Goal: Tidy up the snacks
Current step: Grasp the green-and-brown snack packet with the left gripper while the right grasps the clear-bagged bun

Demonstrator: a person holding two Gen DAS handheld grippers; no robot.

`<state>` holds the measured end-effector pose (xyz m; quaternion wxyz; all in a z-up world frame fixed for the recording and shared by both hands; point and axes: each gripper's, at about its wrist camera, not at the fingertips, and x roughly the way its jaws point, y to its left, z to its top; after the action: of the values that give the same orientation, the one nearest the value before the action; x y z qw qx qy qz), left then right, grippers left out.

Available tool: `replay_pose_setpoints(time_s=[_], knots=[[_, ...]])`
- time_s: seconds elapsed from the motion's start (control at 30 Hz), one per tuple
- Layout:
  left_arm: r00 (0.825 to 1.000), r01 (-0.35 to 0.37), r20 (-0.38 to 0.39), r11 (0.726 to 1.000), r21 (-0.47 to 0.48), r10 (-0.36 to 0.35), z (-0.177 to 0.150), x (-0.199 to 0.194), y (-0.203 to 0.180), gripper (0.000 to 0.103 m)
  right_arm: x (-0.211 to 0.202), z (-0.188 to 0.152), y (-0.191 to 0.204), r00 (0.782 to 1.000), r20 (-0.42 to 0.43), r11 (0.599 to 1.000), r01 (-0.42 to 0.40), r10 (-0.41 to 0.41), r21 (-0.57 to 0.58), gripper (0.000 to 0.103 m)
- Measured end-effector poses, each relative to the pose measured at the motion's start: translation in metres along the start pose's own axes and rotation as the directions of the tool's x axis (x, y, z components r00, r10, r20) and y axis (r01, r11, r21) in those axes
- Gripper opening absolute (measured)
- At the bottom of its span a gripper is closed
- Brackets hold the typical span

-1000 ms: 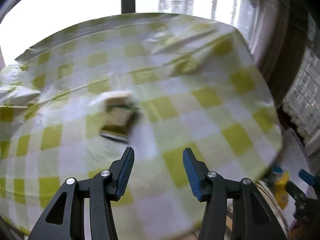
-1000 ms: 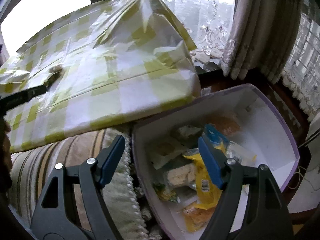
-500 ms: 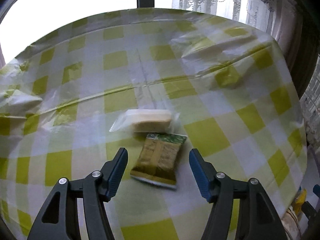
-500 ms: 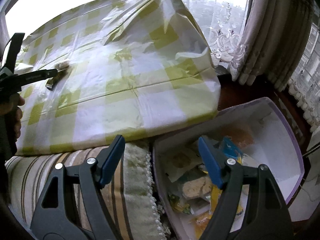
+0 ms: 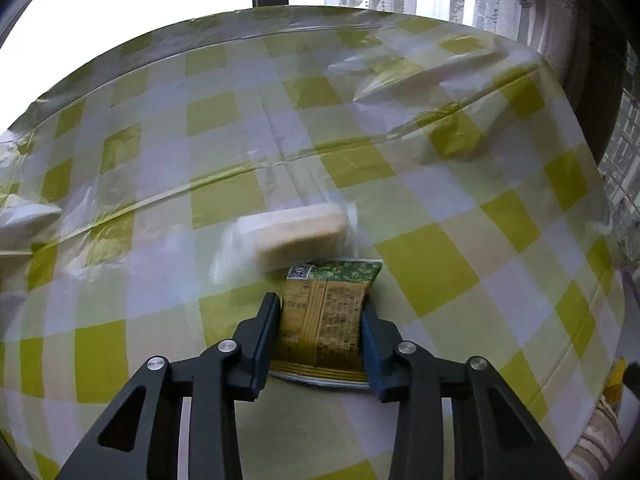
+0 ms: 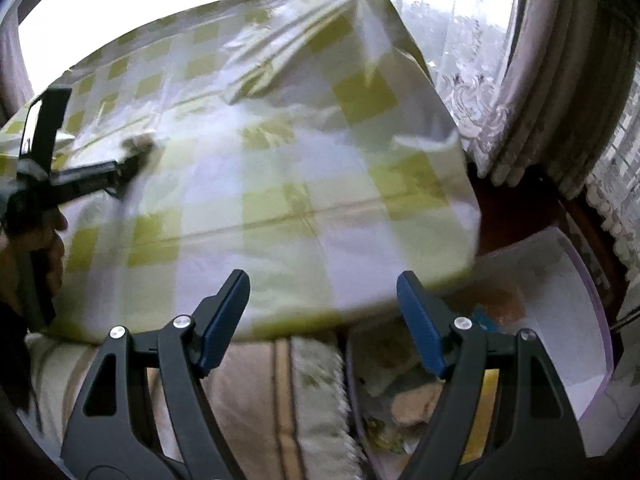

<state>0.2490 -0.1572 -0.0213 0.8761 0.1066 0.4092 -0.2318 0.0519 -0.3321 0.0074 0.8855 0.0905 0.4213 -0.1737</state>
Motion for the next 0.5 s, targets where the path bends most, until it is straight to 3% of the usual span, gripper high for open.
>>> replay_pose_setpoints(time_s=[0.23, 0.5], knots=[[0.999, 0.035, -0.005, 0.998, -0.055, -0.036, -0.019, -0.018, 0.015, 0.038, 0.012, 0.038, 0.044, 0.996, 0.053, 0.996, -0.07, 0.072, -0.05, 0.085], [1.0, -0.014, -0.006, 0.987, -0.161, 0.013, -0.044, -0.039, 0.042, 0.037, 0.049, 0.071, 0.123, 0.988, 0.053, 0.964, -0.13, 0.146, -0.232, 0.087]])
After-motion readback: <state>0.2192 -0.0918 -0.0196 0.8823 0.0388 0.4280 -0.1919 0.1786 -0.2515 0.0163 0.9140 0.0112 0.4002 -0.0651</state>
